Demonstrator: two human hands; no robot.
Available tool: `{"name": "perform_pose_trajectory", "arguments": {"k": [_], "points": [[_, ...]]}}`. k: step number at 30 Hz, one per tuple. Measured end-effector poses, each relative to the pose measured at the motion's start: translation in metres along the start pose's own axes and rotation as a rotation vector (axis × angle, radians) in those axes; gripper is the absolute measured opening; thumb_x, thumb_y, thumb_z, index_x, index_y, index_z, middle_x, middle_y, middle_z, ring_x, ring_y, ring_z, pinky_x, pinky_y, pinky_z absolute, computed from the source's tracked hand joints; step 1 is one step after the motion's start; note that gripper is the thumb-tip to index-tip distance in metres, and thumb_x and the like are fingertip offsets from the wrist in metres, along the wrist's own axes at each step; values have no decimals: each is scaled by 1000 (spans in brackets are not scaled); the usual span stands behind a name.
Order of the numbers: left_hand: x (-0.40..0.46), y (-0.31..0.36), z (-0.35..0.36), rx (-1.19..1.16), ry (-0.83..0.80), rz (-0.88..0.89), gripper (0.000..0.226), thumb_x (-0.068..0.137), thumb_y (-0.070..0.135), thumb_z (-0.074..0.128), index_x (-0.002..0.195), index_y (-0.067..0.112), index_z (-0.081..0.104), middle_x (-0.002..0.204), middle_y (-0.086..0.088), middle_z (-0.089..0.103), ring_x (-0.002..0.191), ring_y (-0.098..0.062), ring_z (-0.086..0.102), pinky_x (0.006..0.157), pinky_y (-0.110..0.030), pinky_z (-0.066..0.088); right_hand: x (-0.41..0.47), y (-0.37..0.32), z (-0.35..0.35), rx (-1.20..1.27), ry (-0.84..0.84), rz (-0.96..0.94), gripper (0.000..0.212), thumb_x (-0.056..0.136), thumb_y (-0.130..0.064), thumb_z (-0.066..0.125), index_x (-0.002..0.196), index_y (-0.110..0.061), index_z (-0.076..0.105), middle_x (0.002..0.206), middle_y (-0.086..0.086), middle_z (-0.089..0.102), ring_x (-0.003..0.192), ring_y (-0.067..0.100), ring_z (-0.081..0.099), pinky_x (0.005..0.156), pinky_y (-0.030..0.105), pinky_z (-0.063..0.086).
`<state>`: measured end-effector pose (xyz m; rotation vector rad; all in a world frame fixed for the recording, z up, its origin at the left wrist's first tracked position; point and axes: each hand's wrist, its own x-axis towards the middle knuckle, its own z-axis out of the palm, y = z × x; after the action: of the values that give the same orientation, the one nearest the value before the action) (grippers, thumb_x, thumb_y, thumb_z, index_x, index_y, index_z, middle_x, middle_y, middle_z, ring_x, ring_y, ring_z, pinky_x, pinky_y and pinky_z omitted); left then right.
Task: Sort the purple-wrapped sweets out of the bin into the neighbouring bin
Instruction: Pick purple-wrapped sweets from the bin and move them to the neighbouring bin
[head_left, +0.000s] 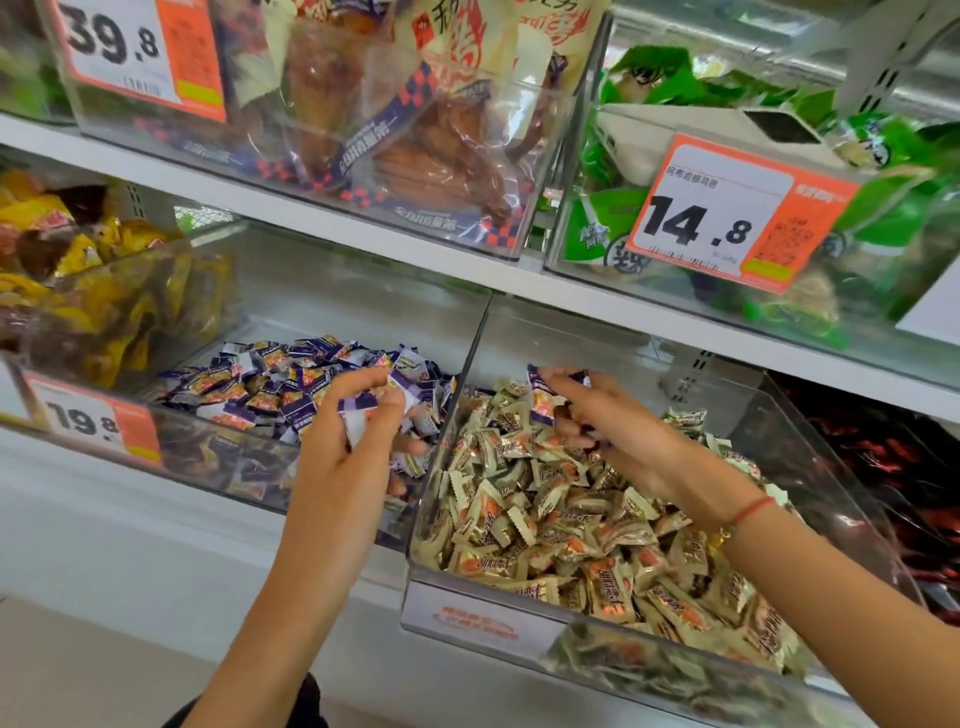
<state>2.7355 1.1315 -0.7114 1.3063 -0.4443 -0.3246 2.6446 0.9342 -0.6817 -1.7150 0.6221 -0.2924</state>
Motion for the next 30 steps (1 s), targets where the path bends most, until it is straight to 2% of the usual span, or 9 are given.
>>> {"name": "perform_pose_trajectory", "arguments": {"k": [3,5,9,13,16,19,22,25,30], "points": [[3,6,-19,292,51,231,9,96,34,47,99,41,50,70,1,62,52,0,55,45,-15,41,-8,-19,31,9,-61,-98,22,101,-30,46,112,-14,56,55,-5,43,45,6,35,50,17,32],[16,7,-32,511,109,340,11,98,35,44,107,35,51,84,1,61,71,-6,58,60,-23,42,-2,-29,57,-144,-51,-214,20,100,-30,46,109,-16,58,58,-4,48,45,3,41,48,13,36],[66,4,-41,978,154,558,26,100,30,41,121,17,50,107,-7,56,87,-27,55,66,-34,36,37,-41,102,-419,111,-471,16,98,-25,52,97,-16,65,73,-10,61,67,4,56,71,27,47],[103,-8,-41,1298,-134,645,33,97,26,48,129,17,50,120,-12,48,105,-31,45,80,-42,43,71,-44,113,-819,99,-432,37,90,-22,61,126,-16,57,117,7,64,112,25,57,94,38,47],[111,-18,-48,1425,-323,581,54,95,44,46,145,26,33,151,-7,27,137,-30,23,107,-48,26,72,-41,100,-1062,-61,-295,62,92,-31,59,147,-21,33,142,6,48,133,29,38,110,42,30],[113,-25,-49,1463,-375,548,70,90,63,39,149,29,23,159,1,9,146,-25,4,117,-47,7,57,-32,73,-879,-50,-387,50,94,-28,58,142,-21,43,140,1,52,131,21,44,111,40,31],[106,-30,-41,1352,-407,492,72,88,69,24,148,29,27,158,5,14,146,-21,10,117,-43,11,41,-14,36,-738,137,-477,29,94,-16,58,122,-23,61,116,-6,64,108,9,56,97,29,43],[101,-44,-32,1341,-483,410,59,96,59,29,148,32,27,156,9,20,143,-15,21,119,-38,11,48,12,-2,-830,306,-445,24,93,-10,57,111,-24,65,100,-7,66,92,11,61,86,38,53],[96,-47,-32,1371,-417,376,54,95,60,24,145,40,31,153,16,27,138,-8,31,118,-34,12,72,34,-10,-1039,204,-336,28,98,-13,49,123,-17,62,125,4,63,111,23,61,98,39,48]]}}
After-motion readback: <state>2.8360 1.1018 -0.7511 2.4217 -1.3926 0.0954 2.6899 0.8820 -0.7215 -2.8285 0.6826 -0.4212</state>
